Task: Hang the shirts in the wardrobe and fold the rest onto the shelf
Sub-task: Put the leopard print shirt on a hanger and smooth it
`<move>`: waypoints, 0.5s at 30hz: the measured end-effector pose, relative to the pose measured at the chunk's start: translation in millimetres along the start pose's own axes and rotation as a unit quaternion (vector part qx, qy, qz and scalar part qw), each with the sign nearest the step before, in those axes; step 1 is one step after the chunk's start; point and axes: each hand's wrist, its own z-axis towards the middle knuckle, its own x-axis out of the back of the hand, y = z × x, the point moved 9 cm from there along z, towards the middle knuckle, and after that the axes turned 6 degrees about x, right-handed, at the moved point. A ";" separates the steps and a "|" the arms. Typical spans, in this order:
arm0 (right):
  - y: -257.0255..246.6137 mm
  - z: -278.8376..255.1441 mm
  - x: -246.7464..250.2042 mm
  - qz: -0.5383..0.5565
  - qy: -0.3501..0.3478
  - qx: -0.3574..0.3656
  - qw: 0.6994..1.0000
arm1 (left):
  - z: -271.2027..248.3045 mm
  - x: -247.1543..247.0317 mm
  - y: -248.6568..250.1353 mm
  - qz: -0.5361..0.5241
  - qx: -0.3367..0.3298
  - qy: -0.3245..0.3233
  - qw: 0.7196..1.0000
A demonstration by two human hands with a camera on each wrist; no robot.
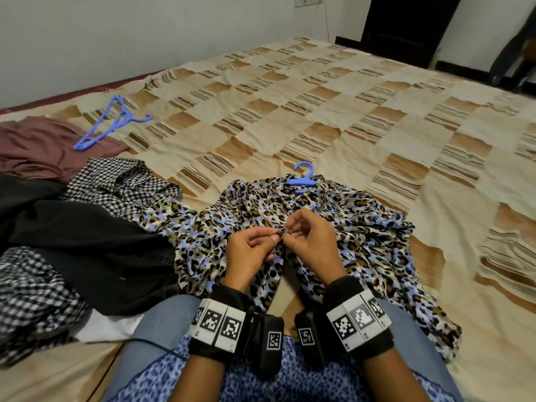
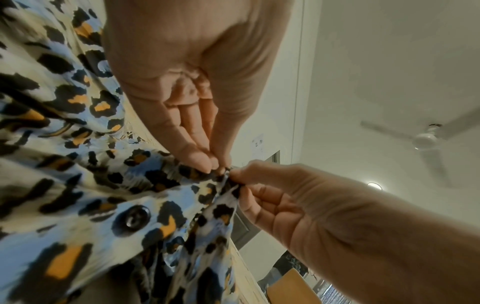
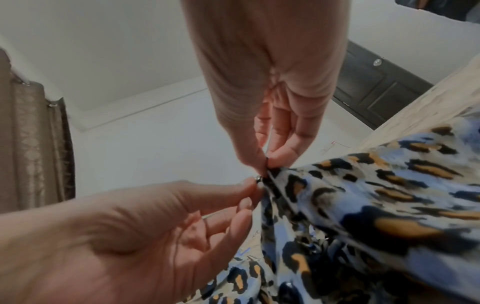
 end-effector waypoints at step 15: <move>17.0 0.7 -3.5 0.094 -0.027 -0.079 0.992 | 1.3 4.2 -2.1 0.008 0.012 0.013 1.000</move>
